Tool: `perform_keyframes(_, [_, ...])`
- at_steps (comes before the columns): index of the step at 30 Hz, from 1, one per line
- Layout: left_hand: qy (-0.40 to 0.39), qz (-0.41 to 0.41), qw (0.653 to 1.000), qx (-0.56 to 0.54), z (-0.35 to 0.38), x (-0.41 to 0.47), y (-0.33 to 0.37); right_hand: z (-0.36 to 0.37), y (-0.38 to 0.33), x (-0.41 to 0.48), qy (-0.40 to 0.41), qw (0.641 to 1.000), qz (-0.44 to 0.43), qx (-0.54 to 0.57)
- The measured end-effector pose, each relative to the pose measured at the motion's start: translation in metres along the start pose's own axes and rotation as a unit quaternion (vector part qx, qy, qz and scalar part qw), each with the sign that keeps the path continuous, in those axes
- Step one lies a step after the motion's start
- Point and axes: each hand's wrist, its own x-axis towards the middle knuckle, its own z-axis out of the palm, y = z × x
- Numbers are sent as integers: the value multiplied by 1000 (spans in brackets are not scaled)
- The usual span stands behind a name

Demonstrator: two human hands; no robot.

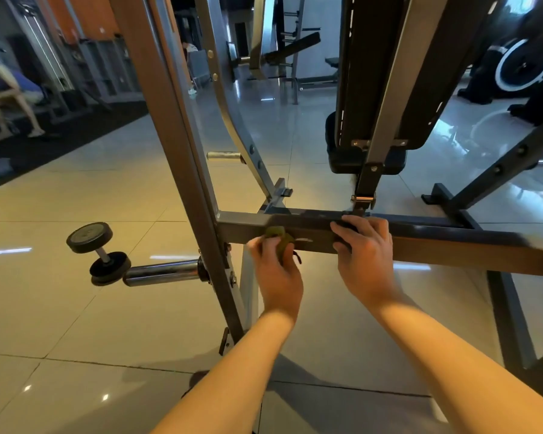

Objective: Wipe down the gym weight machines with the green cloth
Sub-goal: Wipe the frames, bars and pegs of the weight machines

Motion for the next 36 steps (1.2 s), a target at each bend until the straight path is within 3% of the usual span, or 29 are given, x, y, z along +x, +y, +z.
perform_keyframes(2, [-43, 24, 999, -1, -4, 3, -5, 1, 0, 2, 10, 1000, -9, -1])
perform_keyframes(4, [-31, 22, 999, -21, -16, 17, -21, -1, 1, 3, 15, 1000, -16, 4])
perform_keyframes(9, [152, -46, 987, -22, -33, 44, -40, -7, 10, 4, 16, 1000, -23, 9])
perform_keyframes(11, [122, -33, 992, 0, -19, 32, -34, -9, 10, 4, 14, 1000, -25, 8])
perform_keyframes(14, [-17, 46, 999, 1, 10, -5, -13, -9, 9, 5, 16, 999, -28, 5])
perform_keyframes(16, [-44, 87, 995, 1, 11, -7, -9, -8, 7, 4, 23, 999, -25, 1])
perform_keyframes(18, [-21, 94, 995, 29, -5, 9, -23, -8, 7, 4, 24, 999, -27, 5])
perform_keyframes(22, [128, 21, 991, 34, -45, 47, -54, -10, 10, 4, 16, 999, -28, 13])
perform_keyframes(24, [164, -3, 986, 39, -41, 49, -51, -12, 10, 4, 15, 999, -23, 17])
perform_keyframes(25, [153, 17, 987, 33, -35, 44, -47, -12, 9, 4, 15, 1000, -21, 17])
perform_keyframes(29, [-40, 59, 997, -3, 12, -5, 0, -9, 8, 3, 13, 999, -25, 16])
perform_keyframes(34, [-75, 104, 992, 6, 1, 3, -3, -10, 8, 5, 3, 1000, -20, 9])
perform_keyframes(36, [-31, 77, 996, 21, -20, 25, -22, -13, 8, 4, 0, 1000, -15, 13])
